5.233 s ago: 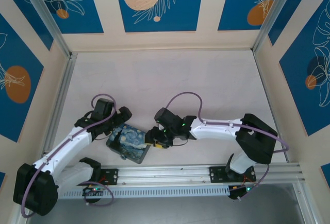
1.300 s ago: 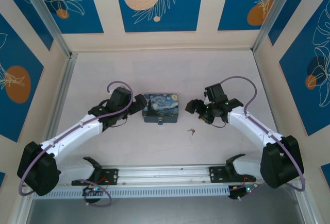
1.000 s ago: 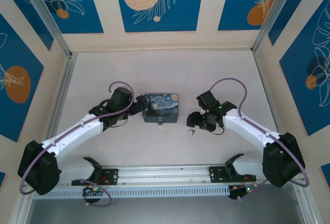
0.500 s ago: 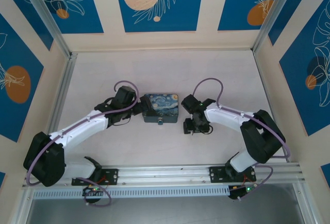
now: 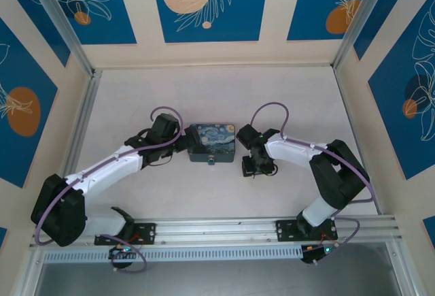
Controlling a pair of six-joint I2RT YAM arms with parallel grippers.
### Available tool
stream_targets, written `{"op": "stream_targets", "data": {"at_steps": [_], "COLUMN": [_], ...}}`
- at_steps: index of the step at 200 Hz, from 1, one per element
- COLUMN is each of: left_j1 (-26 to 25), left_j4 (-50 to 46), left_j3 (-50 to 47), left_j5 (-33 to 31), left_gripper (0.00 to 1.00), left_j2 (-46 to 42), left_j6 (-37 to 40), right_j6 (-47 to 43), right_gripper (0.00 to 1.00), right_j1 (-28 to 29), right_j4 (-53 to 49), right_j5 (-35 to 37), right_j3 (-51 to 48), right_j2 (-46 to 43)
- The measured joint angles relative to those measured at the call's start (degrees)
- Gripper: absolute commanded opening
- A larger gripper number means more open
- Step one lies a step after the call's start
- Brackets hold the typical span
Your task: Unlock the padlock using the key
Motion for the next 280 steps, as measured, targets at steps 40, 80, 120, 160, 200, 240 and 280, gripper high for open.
{"op": "stream_targets", "data": {"at_steps": [40,80,120,160,200,240,280], "left_j1": [0.0,0.0,0.0,0.0,0.0,0.0,0.0], "left_j4": [0.1,0.5,0.8,0.8,0.8,0.8,0.8], "left_j3": [0.0,0.0,0.0,0.0,0.0,0.0,0.0], "left_j5": [0.0,0.0,0.1,0.2,0.2,0.2,0.2], "left_gripper": [1.0,1.0,1.0,1.0,1.0,1.0,1.0], "left_j2": [0.1,0.1,0.0,-0.5,-1.4,-2.0,-2.0], "left_j6": [0.0,0.0,0.0,0.0,-0.1,-0.1,-0.1], "right_j6": [-0.4,-1.1,-1.4,-1.0,0.9,2.3,4.9], "right_gripper": [0.41,0.34,0.25,0.2,0.28,0.38,0.38], "right_j1": [0.0,0.6,2.2,6.3,11.6,12.6,12.6], "right_j4": [-0.2,-0.6,-0.3,-0.5,-0.7,-1.3,-1.6], "right_j5": [-0.2,-0.2,-0.4,-0.6,-1.6,-1.9,-1.6], "right_j3": [0.5,1.5,1.7,1.9,2.2,3.5,4.0], "right_j2": [1.5,2.5,2.6,2.6,3.0,4.4,4.8]}}
